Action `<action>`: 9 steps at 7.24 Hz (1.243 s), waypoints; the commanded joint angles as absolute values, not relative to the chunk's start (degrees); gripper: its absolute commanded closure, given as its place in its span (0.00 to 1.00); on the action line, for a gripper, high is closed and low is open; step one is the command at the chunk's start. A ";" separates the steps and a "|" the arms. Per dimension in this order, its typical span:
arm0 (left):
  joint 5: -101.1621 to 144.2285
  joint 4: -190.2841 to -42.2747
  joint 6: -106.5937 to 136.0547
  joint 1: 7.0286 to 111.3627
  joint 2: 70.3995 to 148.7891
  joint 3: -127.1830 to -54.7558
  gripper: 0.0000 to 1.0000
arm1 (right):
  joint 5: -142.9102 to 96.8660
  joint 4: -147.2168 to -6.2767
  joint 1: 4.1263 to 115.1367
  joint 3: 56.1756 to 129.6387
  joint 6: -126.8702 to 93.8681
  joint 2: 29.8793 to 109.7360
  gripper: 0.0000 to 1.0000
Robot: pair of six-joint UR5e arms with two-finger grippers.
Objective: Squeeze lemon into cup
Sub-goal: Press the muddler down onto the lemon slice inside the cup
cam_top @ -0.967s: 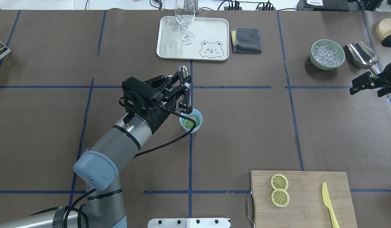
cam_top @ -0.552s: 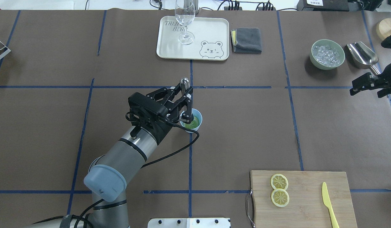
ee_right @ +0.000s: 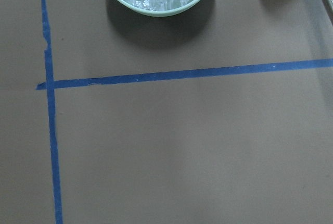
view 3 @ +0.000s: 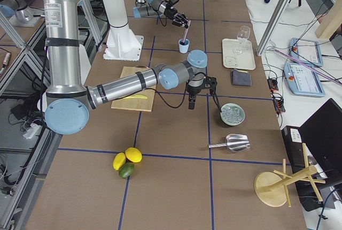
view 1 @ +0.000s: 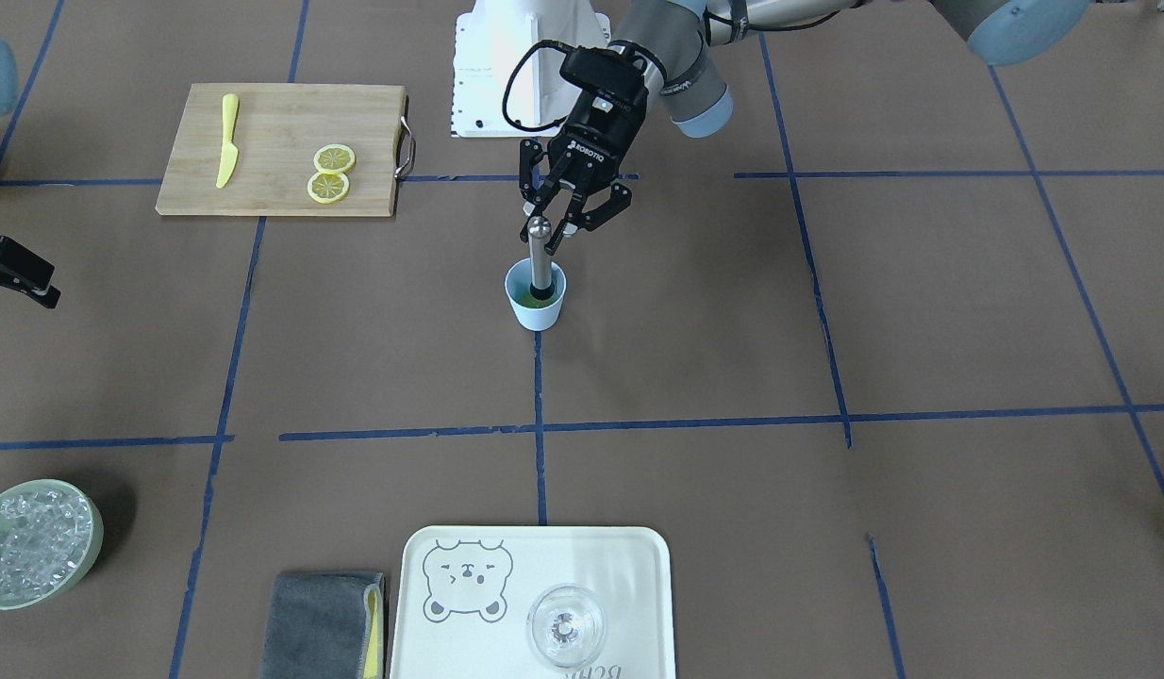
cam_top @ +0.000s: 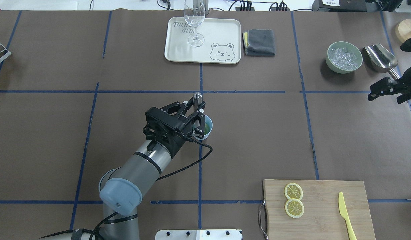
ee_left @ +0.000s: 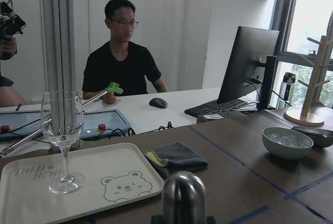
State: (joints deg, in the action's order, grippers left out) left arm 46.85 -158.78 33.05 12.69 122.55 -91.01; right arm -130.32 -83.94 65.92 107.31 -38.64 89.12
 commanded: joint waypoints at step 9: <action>46.93 -160.66 31.83 12.04 123.22 -92.53 1.00 | -130.17 -83.85 65.83 106.00 -37.71 87.98 0.00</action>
State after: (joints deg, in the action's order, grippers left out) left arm 46.86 -159.80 32.70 11.96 123.16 -90.50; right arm -130.14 -83.85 65.83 105.92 -37.71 88.18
